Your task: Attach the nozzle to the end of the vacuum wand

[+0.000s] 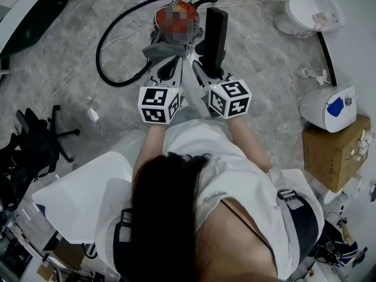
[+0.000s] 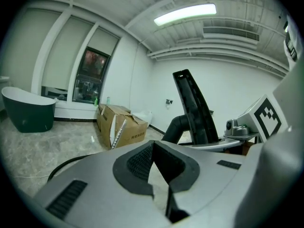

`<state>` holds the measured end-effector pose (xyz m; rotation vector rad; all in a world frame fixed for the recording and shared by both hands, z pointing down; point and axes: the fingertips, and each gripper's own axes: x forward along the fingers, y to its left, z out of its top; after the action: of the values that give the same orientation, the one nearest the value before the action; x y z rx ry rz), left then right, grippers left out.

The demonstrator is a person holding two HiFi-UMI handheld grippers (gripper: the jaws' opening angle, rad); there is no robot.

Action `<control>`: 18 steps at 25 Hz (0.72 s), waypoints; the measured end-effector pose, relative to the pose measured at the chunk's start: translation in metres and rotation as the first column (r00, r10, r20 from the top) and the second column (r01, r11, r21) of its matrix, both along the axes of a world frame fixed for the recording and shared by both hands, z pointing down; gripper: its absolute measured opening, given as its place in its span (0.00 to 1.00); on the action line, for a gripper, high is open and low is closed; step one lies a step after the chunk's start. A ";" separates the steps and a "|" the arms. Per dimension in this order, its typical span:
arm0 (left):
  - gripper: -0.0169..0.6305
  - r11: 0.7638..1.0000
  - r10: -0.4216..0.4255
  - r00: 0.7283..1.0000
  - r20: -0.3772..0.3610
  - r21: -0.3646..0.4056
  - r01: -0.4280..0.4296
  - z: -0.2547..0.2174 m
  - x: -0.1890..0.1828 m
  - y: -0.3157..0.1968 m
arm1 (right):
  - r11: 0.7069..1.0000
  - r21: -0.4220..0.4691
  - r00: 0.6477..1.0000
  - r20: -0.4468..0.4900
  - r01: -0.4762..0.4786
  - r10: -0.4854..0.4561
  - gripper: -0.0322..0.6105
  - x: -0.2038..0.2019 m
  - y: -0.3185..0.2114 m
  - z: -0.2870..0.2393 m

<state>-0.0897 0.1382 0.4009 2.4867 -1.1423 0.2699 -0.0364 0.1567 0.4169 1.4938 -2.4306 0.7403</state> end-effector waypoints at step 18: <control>0.03 1.000 0.014 1.000 0.000 0.006 -0.014 -0.002 -0.013 -0.024 | 0.998 0.006 0.997 0.035 -0.063 0.063 0.19 -0.005 -0.023 -0.001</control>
<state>-0.1032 0.1144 0.3987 2.5006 -1.1282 0.2705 -0.0418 0.1340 0.4156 1.5801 -2.4237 0.7766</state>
